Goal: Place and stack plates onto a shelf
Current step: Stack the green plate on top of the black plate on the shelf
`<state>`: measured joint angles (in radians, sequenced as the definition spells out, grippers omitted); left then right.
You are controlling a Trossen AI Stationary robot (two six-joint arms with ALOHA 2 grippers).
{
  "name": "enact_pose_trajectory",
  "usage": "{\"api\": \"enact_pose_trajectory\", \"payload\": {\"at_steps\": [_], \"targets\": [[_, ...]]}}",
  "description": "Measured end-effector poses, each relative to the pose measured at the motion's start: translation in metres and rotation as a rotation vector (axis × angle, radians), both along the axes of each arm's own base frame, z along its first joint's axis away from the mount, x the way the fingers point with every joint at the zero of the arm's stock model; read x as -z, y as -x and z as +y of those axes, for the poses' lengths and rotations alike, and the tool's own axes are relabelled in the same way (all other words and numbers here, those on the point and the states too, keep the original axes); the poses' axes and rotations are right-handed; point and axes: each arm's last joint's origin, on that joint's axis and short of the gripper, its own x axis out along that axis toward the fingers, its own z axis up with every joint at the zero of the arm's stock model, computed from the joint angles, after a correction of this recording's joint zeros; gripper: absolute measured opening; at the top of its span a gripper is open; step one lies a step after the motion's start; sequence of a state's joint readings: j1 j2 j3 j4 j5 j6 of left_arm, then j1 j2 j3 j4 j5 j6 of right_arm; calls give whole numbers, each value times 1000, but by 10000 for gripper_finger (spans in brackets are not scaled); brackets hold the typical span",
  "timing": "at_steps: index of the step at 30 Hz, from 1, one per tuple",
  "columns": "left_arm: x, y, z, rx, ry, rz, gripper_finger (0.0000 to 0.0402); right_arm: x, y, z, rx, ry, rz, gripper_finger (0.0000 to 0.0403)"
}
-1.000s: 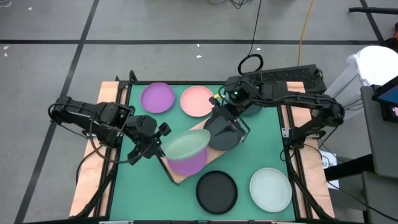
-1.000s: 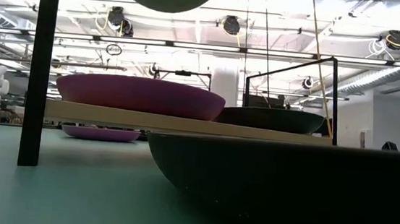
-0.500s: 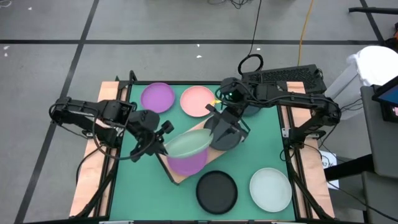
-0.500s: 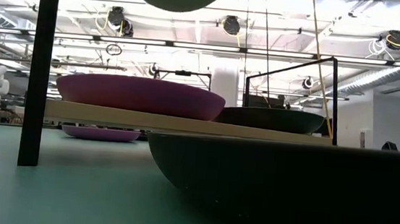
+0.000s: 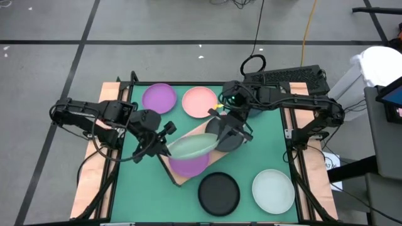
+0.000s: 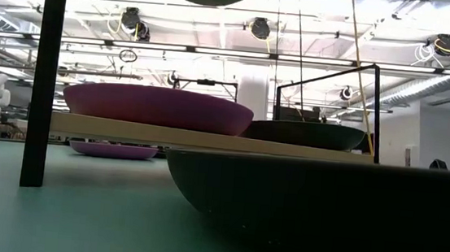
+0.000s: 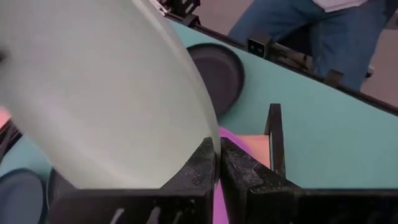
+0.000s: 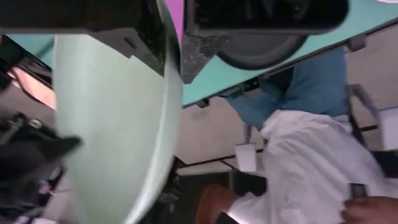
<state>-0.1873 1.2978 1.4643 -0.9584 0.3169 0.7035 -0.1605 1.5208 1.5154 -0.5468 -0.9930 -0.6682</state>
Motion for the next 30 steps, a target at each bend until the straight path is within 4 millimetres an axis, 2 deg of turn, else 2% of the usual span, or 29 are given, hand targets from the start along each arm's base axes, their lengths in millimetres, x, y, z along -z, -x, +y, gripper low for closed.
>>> {"api": "enact_pose_trajectory", "payload": {"at_steps": [7,15,19,25,30], "targets": [[-11,-10,2,-172,13,-131,66,2,2,1,-3,-3,28,5],[-24,-20,3,-291,41,-283,201,2,3,-1,50,30,41,1],[-32,-21,5,-384,78,-350,249,2,7,-1,150,92,93,1],[-45,-5,9,-488,192,-372,268,-1,17,7,300,169,182,1],[-46,3,10,-552,238,-342,268,0,17,20,449,238,245,0]]}}
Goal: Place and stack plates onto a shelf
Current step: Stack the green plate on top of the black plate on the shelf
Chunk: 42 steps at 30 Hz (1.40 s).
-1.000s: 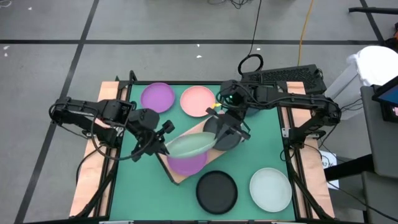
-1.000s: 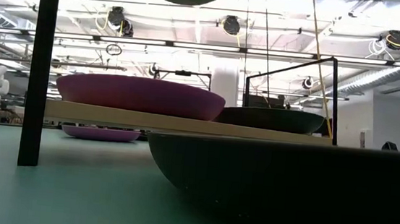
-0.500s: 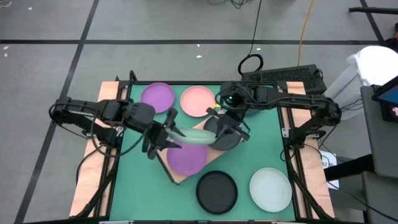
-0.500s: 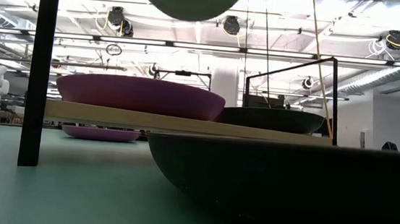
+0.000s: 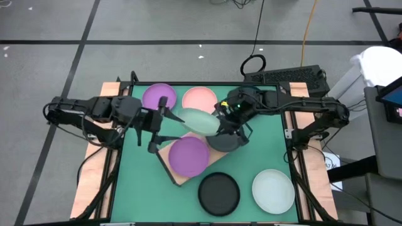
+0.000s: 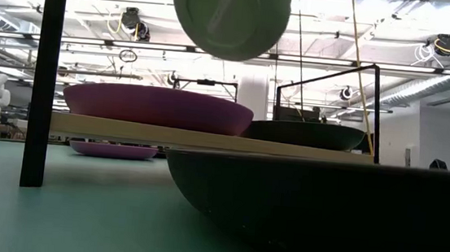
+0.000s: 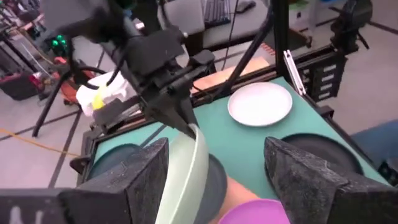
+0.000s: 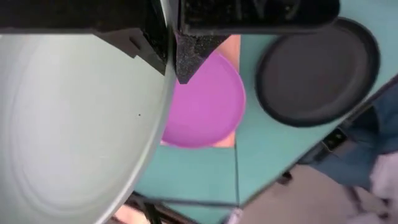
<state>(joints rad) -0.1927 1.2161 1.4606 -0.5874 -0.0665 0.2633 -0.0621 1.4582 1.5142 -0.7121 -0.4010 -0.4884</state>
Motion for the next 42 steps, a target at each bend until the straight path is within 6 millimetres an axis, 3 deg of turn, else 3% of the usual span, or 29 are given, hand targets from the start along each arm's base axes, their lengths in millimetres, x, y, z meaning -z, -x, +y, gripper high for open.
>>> {"api": "enact_pose_trajectory", "payload": {"at_steps": [7,13,22,28,42], "targets": [[21,-5,4,-150,-17,20,268,4,1,25,104,68,61,0],[41,-4,4,-181,25,-11,268,7,5,39,169,73,122,0],[57,30,12,-207,71,-165,269,23,8,51,253,110,175,1],[79,51,18,-293,74,-221,269,33,7,53,280,134,185,2],[116,59,21,-366,117,-186,269,42,9,61,356,178,184,3]]}}
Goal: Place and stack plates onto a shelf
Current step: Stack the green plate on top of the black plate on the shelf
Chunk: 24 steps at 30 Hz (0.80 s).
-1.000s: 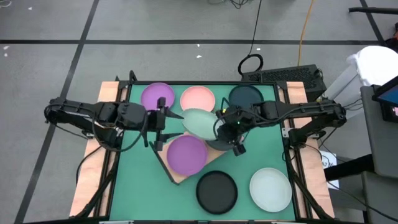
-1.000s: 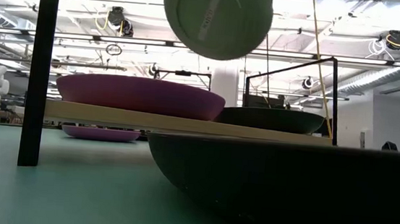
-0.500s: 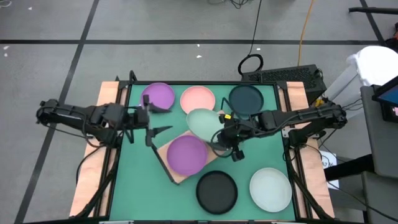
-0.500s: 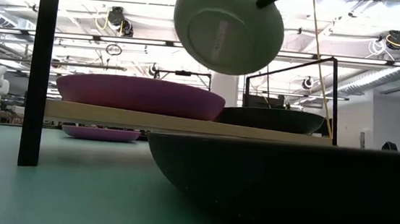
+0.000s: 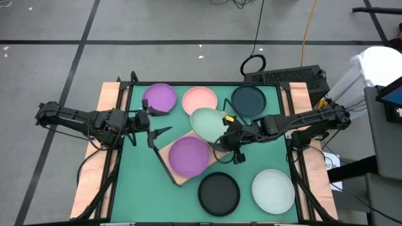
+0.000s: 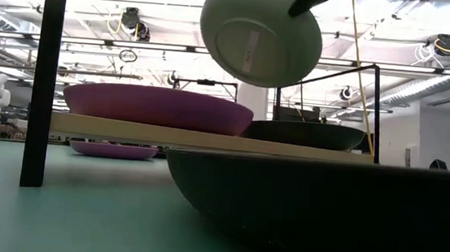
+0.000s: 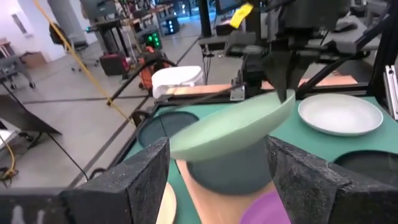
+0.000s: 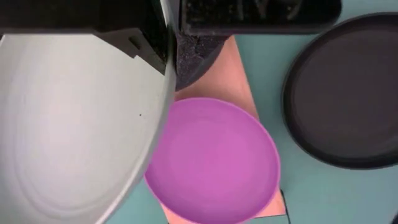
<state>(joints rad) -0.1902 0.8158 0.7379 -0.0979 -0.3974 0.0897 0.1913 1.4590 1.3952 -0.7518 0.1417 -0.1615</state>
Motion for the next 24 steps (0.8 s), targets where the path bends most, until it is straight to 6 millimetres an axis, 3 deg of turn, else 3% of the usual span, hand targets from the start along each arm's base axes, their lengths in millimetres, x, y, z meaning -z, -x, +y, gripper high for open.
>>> {"api": "enact_pose_trajectory", "payload": {"at_steps": [12,24], "targets": [[7,0,1,-52,29,12,269,5,8,14,57,47,37,4],[7,0,1,-57,39,9,269,48,14,9,84,58,139,4]]}}
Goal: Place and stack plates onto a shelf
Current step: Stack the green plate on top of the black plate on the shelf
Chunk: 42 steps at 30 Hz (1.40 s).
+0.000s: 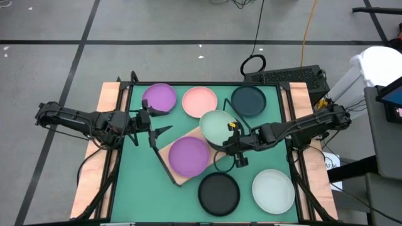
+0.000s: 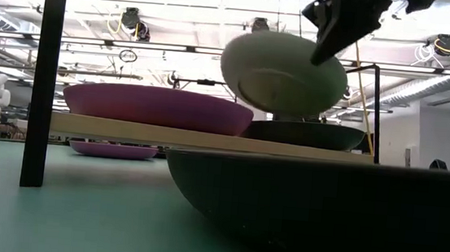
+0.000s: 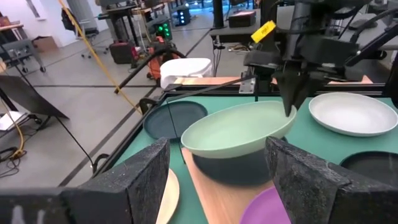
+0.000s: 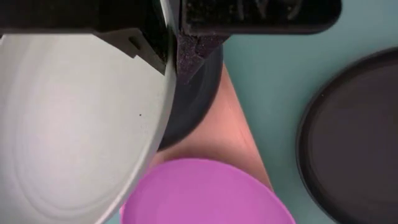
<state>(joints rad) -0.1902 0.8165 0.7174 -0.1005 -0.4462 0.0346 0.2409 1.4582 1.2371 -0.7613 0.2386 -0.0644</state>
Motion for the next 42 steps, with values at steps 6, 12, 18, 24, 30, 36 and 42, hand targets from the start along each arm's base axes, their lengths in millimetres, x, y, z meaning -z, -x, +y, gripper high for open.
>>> {"api": "enact_pose_trajectory", "payload": {"at_steps": [6,12,18,24,30,36,42], "targets": [[0,0,0,-2,10,-3,269,11,3,-2,5,9,36,4],[0,0,0,-2,10,-3,269,21,7,-3,11,13,67,4],[0,0,0,-2,10,-3,269,26,9,-3,26,5,80,4],[0,0,0,-2,9,-3,269,27,9,-3,38,-2,80,4],[0,0,0,-2,9,-3,269,27,9,-3,26,5,84,4],[0,0,0,-2,9,-3,269,28,10,-3,-6,24,101,4],[0,0,0,-2,9,-2,269,28,11,-4,-24,34,114,4]]}}
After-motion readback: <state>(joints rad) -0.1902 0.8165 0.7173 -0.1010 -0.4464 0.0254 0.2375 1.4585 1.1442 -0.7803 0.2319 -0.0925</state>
